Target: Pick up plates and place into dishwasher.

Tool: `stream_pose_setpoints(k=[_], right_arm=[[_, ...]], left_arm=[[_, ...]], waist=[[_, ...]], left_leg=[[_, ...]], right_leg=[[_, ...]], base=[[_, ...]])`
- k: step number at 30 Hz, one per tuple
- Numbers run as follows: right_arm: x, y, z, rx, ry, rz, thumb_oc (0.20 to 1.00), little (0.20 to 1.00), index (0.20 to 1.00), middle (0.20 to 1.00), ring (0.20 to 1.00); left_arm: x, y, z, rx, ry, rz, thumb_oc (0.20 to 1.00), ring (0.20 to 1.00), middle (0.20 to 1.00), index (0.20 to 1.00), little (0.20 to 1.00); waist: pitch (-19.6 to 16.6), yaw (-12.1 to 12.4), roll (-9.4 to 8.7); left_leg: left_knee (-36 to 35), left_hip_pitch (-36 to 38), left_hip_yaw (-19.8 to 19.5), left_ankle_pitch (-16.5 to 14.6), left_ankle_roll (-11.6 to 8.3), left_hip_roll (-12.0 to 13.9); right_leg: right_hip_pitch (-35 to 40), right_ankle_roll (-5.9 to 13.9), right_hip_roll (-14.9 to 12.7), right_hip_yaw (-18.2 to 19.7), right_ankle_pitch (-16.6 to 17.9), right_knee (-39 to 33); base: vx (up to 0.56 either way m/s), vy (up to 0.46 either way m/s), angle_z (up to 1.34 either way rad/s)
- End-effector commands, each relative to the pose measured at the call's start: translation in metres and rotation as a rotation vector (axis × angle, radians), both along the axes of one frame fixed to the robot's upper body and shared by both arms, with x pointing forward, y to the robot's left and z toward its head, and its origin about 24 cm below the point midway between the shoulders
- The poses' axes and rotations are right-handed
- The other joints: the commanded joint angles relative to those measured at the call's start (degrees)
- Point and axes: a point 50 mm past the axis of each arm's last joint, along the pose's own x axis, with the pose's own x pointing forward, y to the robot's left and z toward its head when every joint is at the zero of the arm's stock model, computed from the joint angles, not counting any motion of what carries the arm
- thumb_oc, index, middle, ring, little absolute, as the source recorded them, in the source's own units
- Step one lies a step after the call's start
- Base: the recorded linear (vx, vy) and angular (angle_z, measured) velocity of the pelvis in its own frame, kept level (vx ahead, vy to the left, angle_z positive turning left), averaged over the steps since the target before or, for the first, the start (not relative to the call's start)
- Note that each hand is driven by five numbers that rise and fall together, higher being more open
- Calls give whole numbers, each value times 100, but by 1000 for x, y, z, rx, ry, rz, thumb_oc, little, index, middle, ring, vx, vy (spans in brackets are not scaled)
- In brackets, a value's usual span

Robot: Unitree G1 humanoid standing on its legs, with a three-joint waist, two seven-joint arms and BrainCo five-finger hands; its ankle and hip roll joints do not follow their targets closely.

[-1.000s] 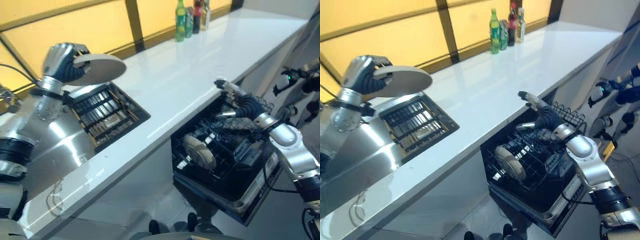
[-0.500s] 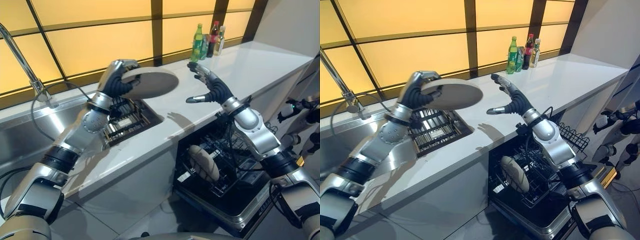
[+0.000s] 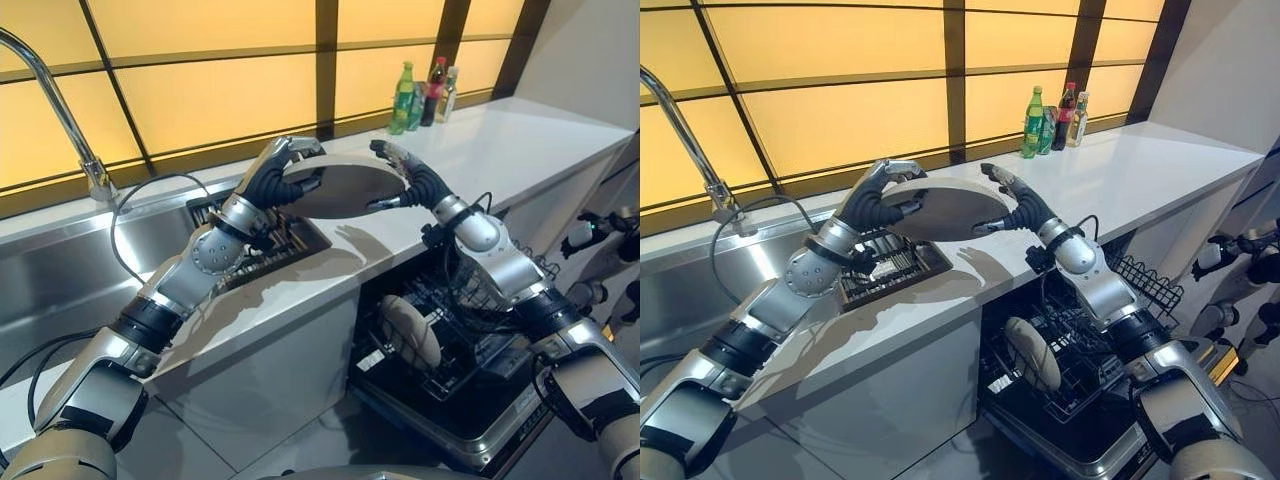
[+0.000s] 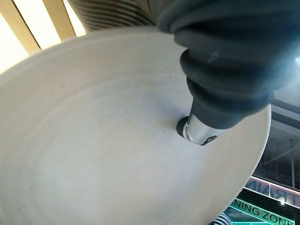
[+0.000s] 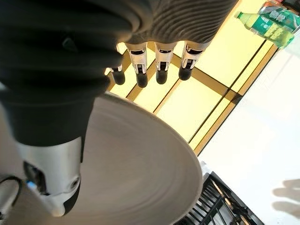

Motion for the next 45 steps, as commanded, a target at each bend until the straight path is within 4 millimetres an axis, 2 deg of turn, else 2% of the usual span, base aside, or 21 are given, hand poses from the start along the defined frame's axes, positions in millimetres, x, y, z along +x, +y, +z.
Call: stream_pose_setpoints(k=[1, 2, 3, 4, 8, 13, 21, 22, 23, 24, 29, 36, 37, 40, 41, 43, 45], right_arm=[[17, 12, 53, -16, -99, 34, 1000, 1000, 1000, 1000, 1000], [19, 13, 53, -5, -83, 48, 796, 796, 796, 796, 796], [20, 14, 52, 18, -68, 60, 416, 416, 416, 416, 416], [20, 15, 53, 41, -59, 70, 200, 200, 200, 200, 200], [22, 19, 50, 99, -6, 135, 200, 200, 200, 200, 200], [22, 17, 48, 139, -5, 133, 200, 200, 200, 200, 200], [15, 2, 51, 204, -74, 108, 200, 200, 200, 200, 200], [12, -1, 51, 230, -90, 110, 200, 200, 200, 200, 200], [10, -3, 52, 249, -104, 108, 200, 200, 200, 200, 200], [9, -5, 52, 256, -111, 103, 200, 200, 200, 200, 200], [-1, -26, 48, 239, -165, 18, 200, 200, 200, 200, 200], [-18, -97, 28, 57, -196, -308, 200, 200, 200, 200, 200], [-22, -116, 25, 18, -189, -394, 200, 200, 200, 200, 200], [-35, -150, 16, -45, -185, -562, 200, 200, 200, 200, 200], [-36, -152, 15, -49, -182, -570, 200, 200, 200, 200, 200], [-47, -175, 8, -102, -177, -705, 200, 200, 200, 200, 200], [-53, -187, 1, -135, -162, -783, 200, 200, 200, 200, 200]], left_arm=[[-17, -39, 32, -92, -94, -252, 200, 200, 200, 200, 200], [-18, -42, 33, -98, -89, -270, 200, 200, 200, 200, 200], [-19, -43, 33, -106, -80, -288, 200, 200, 200, 200, 200], [-19, -45, 33, -111, -73, -302, 200, 200, 200, 200, 200], [-21, -50, 30, -116, -44, -344, 200, 200, 200, 200, 200], [-21, -52, 28, -107, -32, -361, 200, 200, 200, 200, 200], [-19, -48, 18, -68, 31, -348, 200, 200, 200, 200, 200], [-18, -46, 13, -58, 55, -336, 256, 256, 256, 256, 256], [-16, -44, 8, -46, 79, -324, 520, 520, 520, 520, 520], [-15, -43, 6, -35, 100, -316, 1000, 1000, 1000, 1000, 1000], [-12, -29, -14, 33, 139, -215, 1000, 1000, 1000, 1000, 1000], [-15, 18, -35, 3, 138, 29, 1000, 1000, 1000, 1000, 1000], [-17, 28, -37, -18, 119, 91, 1000, 1000, 1000, 1000, 1000], [-21, 47, -39, -81, 97, 190, 1000, 1000, 1000, 1000, 1000], [-22, 48, -40, -83, 97, 194, 1000, 1000, 1000, 1000, 1000], [-27, 58, -41, -125, 72, 257, 1000, 1000, 1000, 1000, 1000], [-30, 62, -42, -146, 60, 285, 1000, 1000, 1000, 1000, 1000]], waist=[[90, 258, 31], [89, 273, 27], [87, 285, 24], [87, 294, 22], [82, 318, 15], [63, 327, 14], [76, 238, 43], [84, 204, 53], [86, 180, 61], [85, 172, 65], [124, 46, 82], [207, -130, 50], [250, -164, 36], [333, -208, 1], [329, -210, 13], [401, -249, 0], [442, -268, -1]], left_leg=[[147, 245, -10, -1078, 26, -139], [141, 247, -15, -1076, 25, -138], [137, 246, -20, -1075, 24, -137], [132, 247, -25, -1074, 22, -135], [112, 259, -47, -1071, 13, -129], [106, 262, -48, -1071, 13, -127], [104, 272, 12, -1083, 28, -117], [107, 277, 35, -1092, 33, -112], [108, 281, 57, -1102, 39, -108], [109, 283, 67, -1107, 41, -107], [128, 288, 185, -1146, 60, -90], [181, 249, 378, -1188, 84, -61], [193, 230, 413, -1184, 82, -51], [223, 156, 461, -1135, 79, -41], [205, 197, 456, -1183, 78, -33], [219, 145, 481, -1163, 63, -17], [202, 129, 493, -1155, 55, -11]], right_leg=[[239, 499, -290, -56, -764, 135], [244, 497, -290, -61, -766, 129], [248, 493, -289, -66, -767, 125], [252, 491, -288, -70, -767, 119], [273, 487, -291, -83, -768, 101], [287, 477, -293, -83, -767, 81], [269, 492, -274, 11, -752, 57], [260, 492, -267, 40, -751, 58], [253, 494, -261, 69, -751, 57], [250, 496, -257, 83, -750, 57], [197, 523, -239, 222, -732, 57], [66, 557, -201, 443, -676, 61], [39, 564, -195, 460, -659, 62], [-44, 561, -176, 512, -591, 60], [-15, 571, -166, 515, -639, 64], [-70, 576, -152, 549, -619, 63], [-105, 582, -141, 559, -603, 59]], base=[[0, 0, 0], [0, 0, 0], [0, 0, 0], [-1, -11, 4], [3, -10, 4], [0, 0, 0], [0, 0, 0], [0, 0, 0], [0, 0, 0], [0, 0, 0], [22, -33, -5], [30, -48, -17], [49, -53, -17], [9, -66, -10], [-14, -64, -18], [28, -63, -15], [29, -56, -4]])
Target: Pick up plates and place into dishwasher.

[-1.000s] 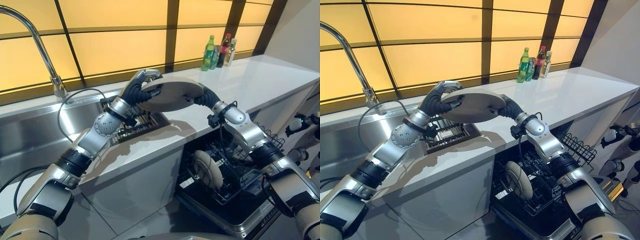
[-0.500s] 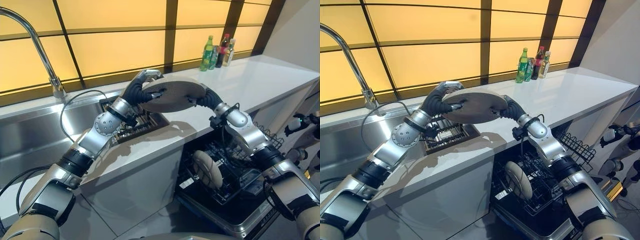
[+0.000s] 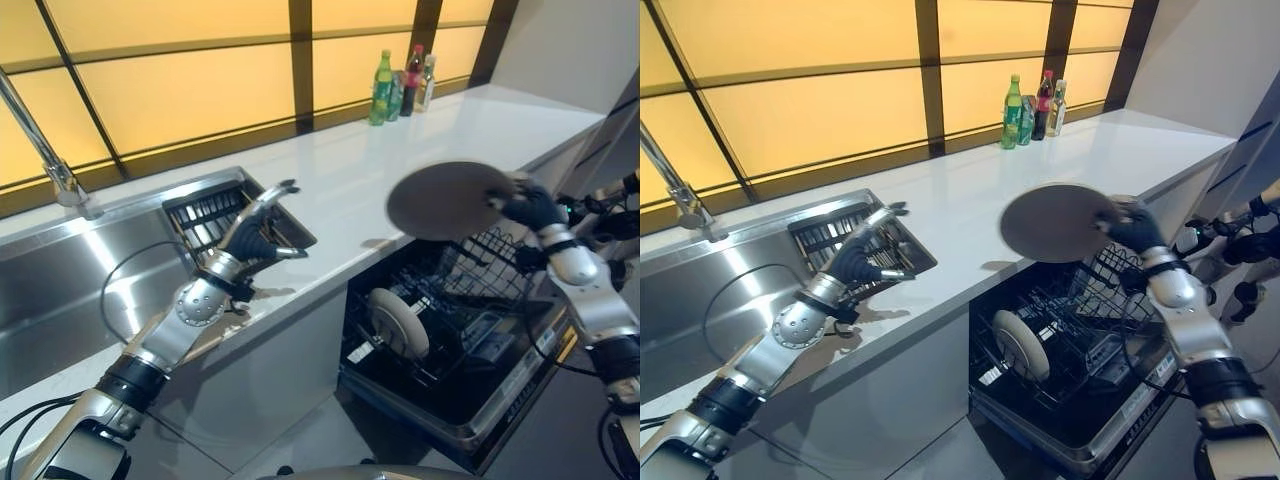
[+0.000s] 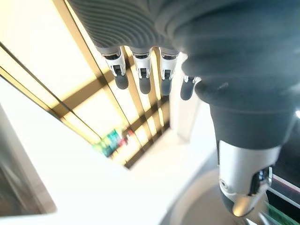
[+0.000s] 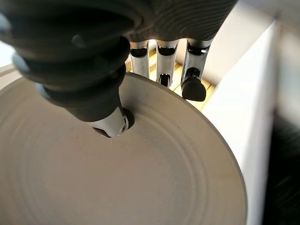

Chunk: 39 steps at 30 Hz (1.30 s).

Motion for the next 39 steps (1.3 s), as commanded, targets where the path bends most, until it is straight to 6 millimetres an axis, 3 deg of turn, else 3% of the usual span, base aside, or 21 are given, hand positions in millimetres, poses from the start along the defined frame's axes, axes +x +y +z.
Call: stream_pose_setpoints(k=[1, 5, 9, 18, 27, 39], right_arm=[[-1, -18, 30, -95, -119, -144, 200, 200, 200, 200, 200], [-12, -45, 17, -122, -43, -313, 200, 200, 200, 200, 200], [-9, -60, 15, -104, 28, -383, 200, 200, 200, 200, 200], [10, -80, 37, -138, 141, -491, 200, 200, 200, 200, 200], [32, -72, 55, -142, 157, -477, 200, 200, 200, 200, 200], [49, -57, 40, -241, 306, -382, 200, 200, 200, 200, 200]], left_arm=[[-3, 5, 26, -35, -149, 43, 1000, 1000, 1000, 1000, 1000], [-7, 10, 27, -49, -152, 68, 1000, 1000, 1000, 1000, 1000], [-5, 7, 38, -41, -184, 46, 1000, 1000, 1000, 1000, 1000], [3, 0, 61, -29, -242, 30, 1000, 1000, 1000, 1000, 1000], [5, -3, 76, -41, -299, 45, 1000, 1000, 1000, 1000, 1000], [6, -6, 79, -69, -329, 45, 1000, 1000, 1000, 1000, 1000]], waist=[[263, -38, 60], [375, -34, 99], [643, 12, 177], [1077, 173, 359], [1340, 281, 632], [1449, 408, 866]], left_leg=[[193, 273, 117, -1131, 71, -110], [195, 144, 123, -1112, 50, -112], [217, -82, 137, -1067, 29, -105], [226, -486, 98, -911, -42, -114], [148, -752, 4, -743, -87, -154], [123, -910, -32, -646, -73, -236]], right_leg=[[221, 557, -236, 134, -621, 56], [85, 572, -228, 153, -599, 58], [-133, 576, -244, 106, -561, 88], [-485, 530, -269, -48, -495, 146], [-779, 449, -291, -213, -488, 223], [-975, 427, -398, -364, -489, 307]], base=[[12, -56, -10], [-29, -52, -7], [-132, -42, -1], [-87, -47, 0], [-59, -12, 5], [-37, 24, 6]])
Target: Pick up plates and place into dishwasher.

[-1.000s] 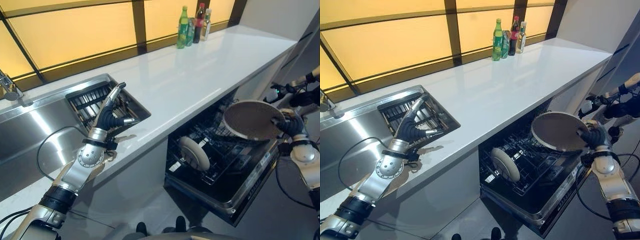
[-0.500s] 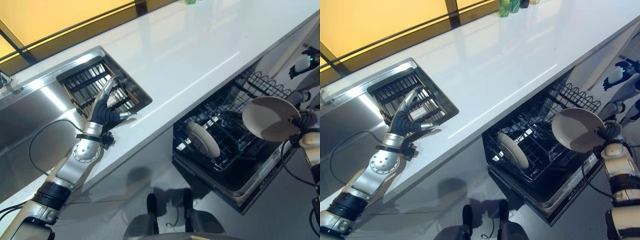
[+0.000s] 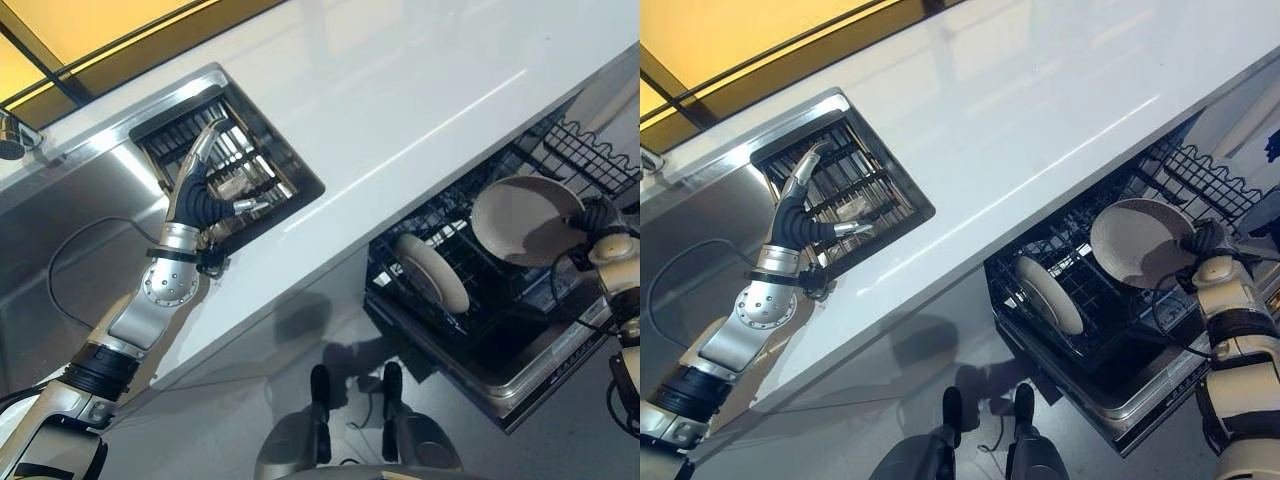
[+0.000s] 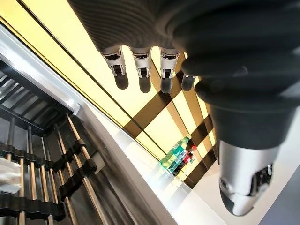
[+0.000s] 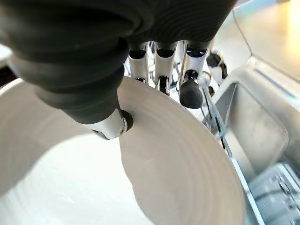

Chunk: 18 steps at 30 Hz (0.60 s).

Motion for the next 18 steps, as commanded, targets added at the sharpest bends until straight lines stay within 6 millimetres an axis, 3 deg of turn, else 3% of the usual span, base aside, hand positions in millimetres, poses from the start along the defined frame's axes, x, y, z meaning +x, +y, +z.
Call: stream_pose_setpoints(k=[1, 12, 17, 18], right_arm=[[15, 4, 44, -143, -27, 61, 200, 200, 200, 200, 200], [29, 20, 41, -166, 96, 122, 200, 200, 200, 200, 200], [35, 30, 39, -100, 74, 165, 200, 200, 200, 200, 200], [36, 31, 39, -103, 60, 163, 464, 464, 464, 464, 464]], left_arm=[[-1, -19, 34, -33, -149, -93, 1000, 1000, 1000, 1000, 1000], [-1, -20, 40, -30, -189, -87, 1000, 1000, 1000, 1000, 1000], [-2, -20, 40, -36, -191, -93, 1000, 1000, 1000, 1000, 1000], [-2, -20, 40, -36, -191, -94, 1000, 1000, 1000, 1000, 1000]], waist=[[168, 237, 84], [368, 363, 310], [387, 400, 369], [388, 400, 374]], left_leg=[[117, -94, 117, -686, -76, -117], [73, -278, 108, -561, -100, -148], [52, -306, 113, -528, -103, -154], [52, -303, 120, -526, -104, -153]], right_leg=[[-217, 367, -277, -102, -604, 289], [-401, 369, -357, -255, -561, 293], [-425, 365, -385, -319, -537, 270], [-423, 364, -388, -328, -536, 270]], base=[[-36, 9, 1], [-50, -1, 2], [-41, 2, 0], [-27, 17, 4]])
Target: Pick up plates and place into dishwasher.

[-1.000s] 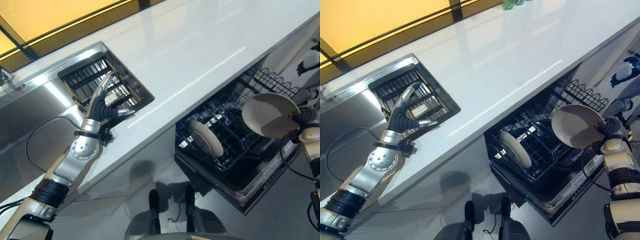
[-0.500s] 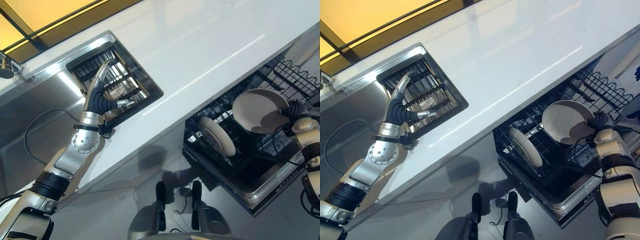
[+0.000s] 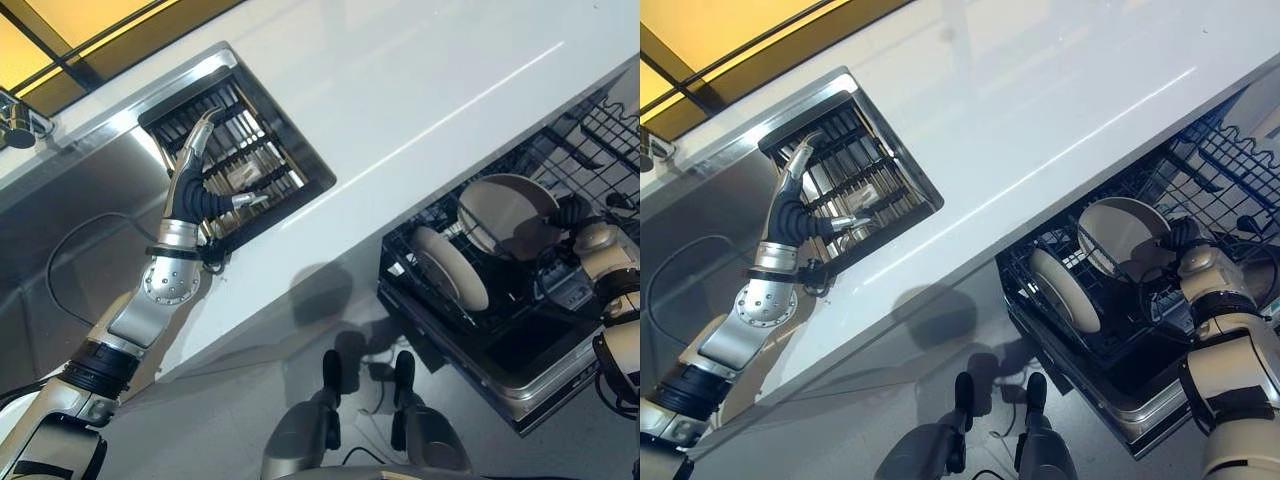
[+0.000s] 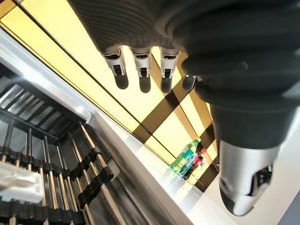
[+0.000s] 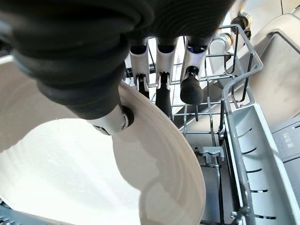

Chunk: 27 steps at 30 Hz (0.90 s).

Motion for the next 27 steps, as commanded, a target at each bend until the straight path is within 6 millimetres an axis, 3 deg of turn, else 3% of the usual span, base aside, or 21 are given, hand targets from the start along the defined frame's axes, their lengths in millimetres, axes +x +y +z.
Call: stream_pose_setpoints(k=[1, 8, 12, 20, 27], right_arm=[[21, 18, 39, -45, -130, 72, 1000, 1000, 1000, 1000, 1000], [12, 15, 47, 78, -522, -45, 1000, 1000, 1000, 1000, 1000], [-4, 6, 43, 133, -741, -184, 1000, 1000, 1000, 1000, 1000], [-36, -16, 12, 167, -860, -445, 1000, 1000, 1000, 1000, 1000], [-41, -24, -2, 285, -838, -529, 1000, 1000, 1000, 1000, 1000]], left_arm=[[-2, -18, 29, -14, -128, -101, 1000, 1000, 1000, 1000, 1000], [-8, -15, 16, -35, -107, -108, 1000, 1000, 1000, 1000, 1000], [-13, -22, 3, -73, -91, -122, 1000, 1000, 1000, 1000, 1000], [-8, -43, -6, -106, -54, -156, 1000, 1000, 1000, 1000, 1000], [-6, -50, -4, -120, -70, -170, 1000, 1000, 1000, 1000, 1000]], waist=[[225, 132, 101], [110, -3, 34], [30, -165, -19], [185, -440, -95], [326, -525, -39]], left_leg=[[51, -102, 140, -584, -155, -142], [103, 49, 164, -696, -123, -149], [563, 87, 330, -966, -62, -157], [2222, -178, 537, -1699, 116, -139], [2988, -347, 595, -2087, 266, -196]], right_leg=[[-252, 400, -369, -200, -565, 263], [-180, 411, -342, -99, -598, 318], [-162, 368, -388, -55, -729, 585], [-158, 130, -539, 56, -1178, 1641], [-371, 25, -616, 189, -1491, 2421]], base=[[-11, 20, 3], [13, 48, 1], [11, 120, -3], [23, 95, -11], [-16, 70, -16]])
